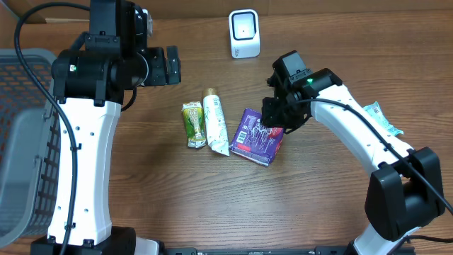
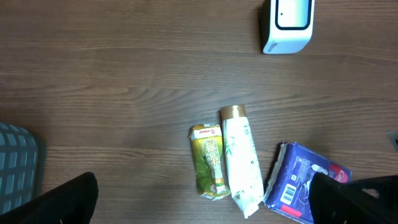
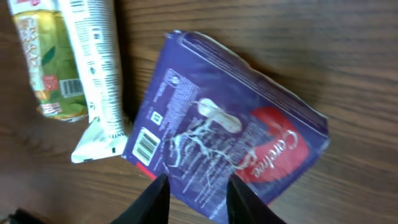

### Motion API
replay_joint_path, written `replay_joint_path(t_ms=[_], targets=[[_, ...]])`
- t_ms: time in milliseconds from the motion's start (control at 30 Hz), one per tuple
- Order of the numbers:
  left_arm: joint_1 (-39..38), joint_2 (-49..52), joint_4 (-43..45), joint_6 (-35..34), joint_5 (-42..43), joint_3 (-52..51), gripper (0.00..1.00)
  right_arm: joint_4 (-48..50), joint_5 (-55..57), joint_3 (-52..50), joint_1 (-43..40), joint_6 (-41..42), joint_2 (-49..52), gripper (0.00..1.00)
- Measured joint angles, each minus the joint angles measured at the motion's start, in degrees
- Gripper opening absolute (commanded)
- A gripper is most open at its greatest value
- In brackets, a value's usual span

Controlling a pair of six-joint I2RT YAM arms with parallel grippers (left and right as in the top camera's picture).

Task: Scan the item barcode
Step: 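Regrip the purple bag's top edge with the right gripper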

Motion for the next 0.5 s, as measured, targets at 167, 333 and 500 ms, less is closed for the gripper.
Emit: replay_joint_path(t_ms=[167,333,500], targets=[[0.0,0.0,0.0,0.0,0.0,0.0,1.0,2.3,2.9,0.0,0.5,-2.2,0.0,0.56],[0.0,0.0,0.0,0.0,0.0,0.0,0.99,8.0,4.4,-0.1,-1.7,-11.6,0.1,0.87],[0.0,0.0,0.0,0.0,0.0,0.0,1.0,9.6,0.7,-0.1,-5.6,-26.3,2.2,0.89]])
